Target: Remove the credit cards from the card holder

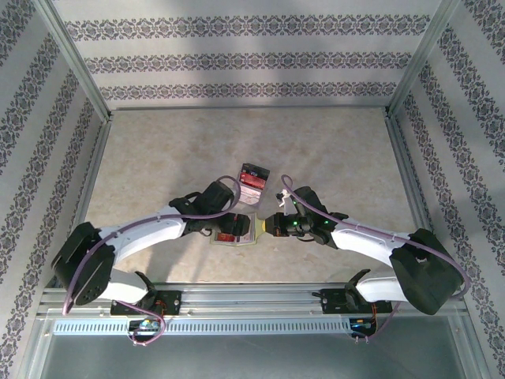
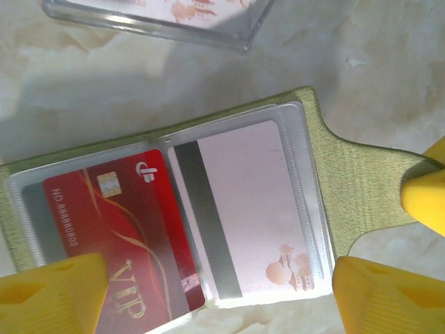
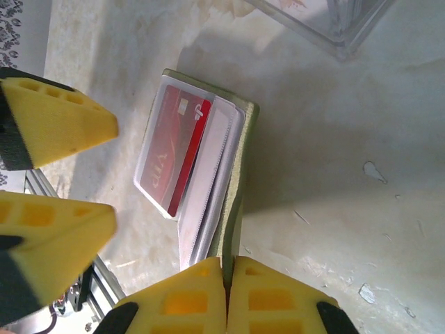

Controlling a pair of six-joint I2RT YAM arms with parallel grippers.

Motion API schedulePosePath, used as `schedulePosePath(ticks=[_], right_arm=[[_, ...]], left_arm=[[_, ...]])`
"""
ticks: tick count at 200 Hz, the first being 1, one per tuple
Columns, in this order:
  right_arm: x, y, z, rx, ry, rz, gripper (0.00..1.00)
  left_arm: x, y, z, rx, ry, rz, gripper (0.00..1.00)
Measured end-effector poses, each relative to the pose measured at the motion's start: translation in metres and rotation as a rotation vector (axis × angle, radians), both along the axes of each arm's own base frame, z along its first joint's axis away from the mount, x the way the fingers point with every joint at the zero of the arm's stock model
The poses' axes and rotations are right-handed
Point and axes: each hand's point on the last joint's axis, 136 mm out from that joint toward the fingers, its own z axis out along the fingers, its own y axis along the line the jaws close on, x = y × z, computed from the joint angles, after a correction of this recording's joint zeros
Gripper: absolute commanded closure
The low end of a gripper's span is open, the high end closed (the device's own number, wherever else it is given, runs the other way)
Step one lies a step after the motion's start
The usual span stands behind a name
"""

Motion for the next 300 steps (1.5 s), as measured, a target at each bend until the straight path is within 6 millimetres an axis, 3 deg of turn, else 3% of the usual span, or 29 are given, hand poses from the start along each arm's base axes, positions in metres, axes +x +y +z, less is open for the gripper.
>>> schedulePosePath(ticks=[36,103,161,250,300], right_arm=[[0.0,0.0,0.0,0.0,0.0,0.001,1.0],[0.0,0.001,0.001,0.002,-0.003,0.002,1.0],[0.0,0.001,0.001,0.005,-0.006,0.002,1.0],[0.0,0.001,0.001,0.005,-0.006,0.002,1.0],[0.0,0.001,0.001,0.005,-0.006,0.002,1.0]], left_arm=[[0.002,-0.004,-0.012,0.027,0.02,-0.003,0.1],[0.01,-0.02,-0.019,0.094,0.008,-0.025,0.07],[0.013,-0.014,-0.026,0.155,0.002,-0.013,0.07],[0.019,-0.013,0.005,0.111,-0.079,0.009,0.03],[0.018,-0.01,-0.002,0.132,-0.068,0.01,0.03]])
